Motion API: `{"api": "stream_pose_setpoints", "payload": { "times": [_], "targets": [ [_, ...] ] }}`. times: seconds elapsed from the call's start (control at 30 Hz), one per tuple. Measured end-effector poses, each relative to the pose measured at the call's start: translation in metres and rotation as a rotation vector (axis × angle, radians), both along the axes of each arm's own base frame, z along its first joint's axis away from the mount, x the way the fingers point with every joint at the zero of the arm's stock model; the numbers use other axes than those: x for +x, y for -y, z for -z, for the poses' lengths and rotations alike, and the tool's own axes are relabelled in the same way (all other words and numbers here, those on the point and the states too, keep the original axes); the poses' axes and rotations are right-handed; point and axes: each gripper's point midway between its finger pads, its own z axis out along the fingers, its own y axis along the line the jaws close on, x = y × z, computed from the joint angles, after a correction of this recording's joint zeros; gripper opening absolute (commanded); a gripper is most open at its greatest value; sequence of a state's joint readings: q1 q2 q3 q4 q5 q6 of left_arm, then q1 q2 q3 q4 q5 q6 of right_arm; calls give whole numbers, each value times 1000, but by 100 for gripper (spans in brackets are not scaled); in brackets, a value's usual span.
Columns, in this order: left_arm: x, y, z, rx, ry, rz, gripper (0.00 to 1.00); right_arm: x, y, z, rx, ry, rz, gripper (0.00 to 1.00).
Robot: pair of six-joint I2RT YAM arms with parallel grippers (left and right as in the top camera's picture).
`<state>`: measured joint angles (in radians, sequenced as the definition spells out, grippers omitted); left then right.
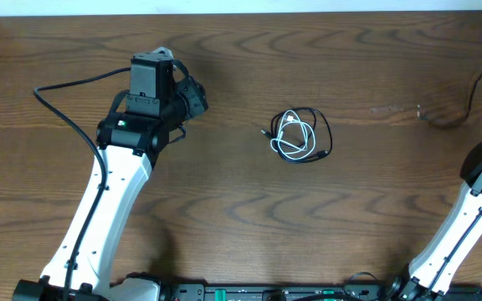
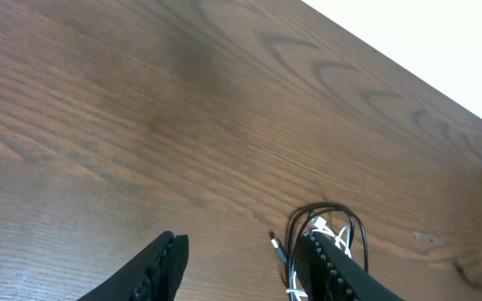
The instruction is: Untangle cables
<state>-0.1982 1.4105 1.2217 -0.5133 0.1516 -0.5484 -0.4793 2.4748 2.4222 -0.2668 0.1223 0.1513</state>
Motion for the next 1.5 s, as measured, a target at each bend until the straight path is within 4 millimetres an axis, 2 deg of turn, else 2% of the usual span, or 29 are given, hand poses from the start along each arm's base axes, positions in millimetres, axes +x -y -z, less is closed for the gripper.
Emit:
{"api": "stream_pose_setpoints", "payload": {
  "times": [0.07,0.1,0.23,0.27,0.43,0.53,0.63,0.8,0.9,0.97,1.07,1.2,1.3,1.5],
  "targets": [
    [0,0,1,0,-1,0,47,-6,7,20,22,-51,18,86],
    [0,0,1,0,-2,0,47,-10,10,31,37,-83,26,99],
    [1,0,1,0,0,0,47,-20,10,65,87,-189,34,99],
    [2,0,1,0,1,0,47,-21,9,67,90,-198,29,99],
    [3,1,0,-2,10,0,47,-31,-15,96,153,-336,-16,99],
    [3,1,0,-2,8,0,47,-39,-43,118,218,-439,-81,99],
    [3,1,0,-2,8,0,47,-47,-77,132,287,-529,-161,99],
    [3,1,0,-1,9,0,47,-64,-133,140,395,-649,-278,99],
    [3,1,0,3,10,5,47,-89,-159,149,471,-762,-310,99],
    [3,1,0,6,11,8,47,-104,-167,154,508,-826,-310,99],
    [3,1,1,13,9,14,47,-123,-167,161,521,-906,-283,89],
    [1,0,3,18,-1,18,47,-145,-160,176,497,-1009,-263,81],
    [0,1,3,19,-2,20,47,-157,-157,191,479,-1076,-281,81],
    [-2,9,3,19,-2,41,47,-168,-148,215,389,-1158,-397,82]
  ]
}}
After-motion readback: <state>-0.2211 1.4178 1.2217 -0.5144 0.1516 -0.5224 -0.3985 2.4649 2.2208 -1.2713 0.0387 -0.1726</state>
